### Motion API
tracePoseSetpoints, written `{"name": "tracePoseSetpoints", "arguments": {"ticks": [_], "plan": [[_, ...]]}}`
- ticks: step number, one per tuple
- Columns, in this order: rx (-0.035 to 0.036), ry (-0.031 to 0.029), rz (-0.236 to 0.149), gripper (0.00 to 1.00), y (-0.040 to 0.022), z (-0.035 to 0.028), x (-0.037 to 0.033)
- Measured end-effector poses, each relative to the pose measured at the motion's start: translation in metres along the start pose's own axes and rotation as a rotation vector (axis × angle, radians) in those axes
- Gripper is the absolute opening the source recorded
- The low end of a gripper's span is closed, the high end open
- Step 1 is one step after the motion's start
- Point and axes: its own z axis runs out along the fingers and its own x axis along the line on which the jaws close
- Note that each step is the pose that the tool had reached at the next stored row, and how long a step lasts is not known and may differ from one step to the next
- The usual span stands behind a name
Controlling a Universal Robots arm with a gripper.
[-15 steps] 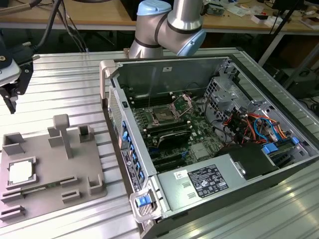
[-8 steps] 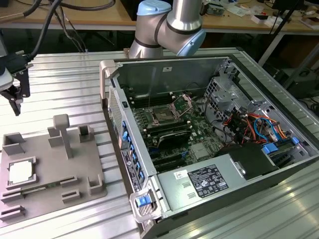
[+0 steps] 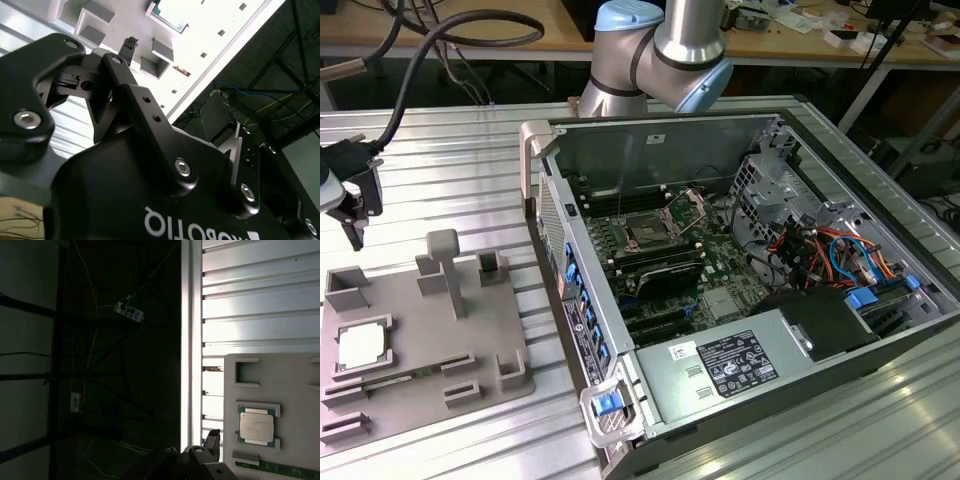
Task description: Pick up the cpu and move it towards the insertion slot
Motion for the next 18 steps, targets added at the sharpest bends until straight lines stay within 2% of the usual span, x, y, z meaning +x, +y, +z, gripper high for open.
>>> {"name": "tracePoseSetpoints", "arguments": {"ticks": [7,18], "plan": [[-0.0011,0.0005,-0.011,0.78,-0.0129,0.0144,0.0013],[-0.0018,0.0005,-0.013,0.78,-0.0133,0.0169,0.0011]]}}
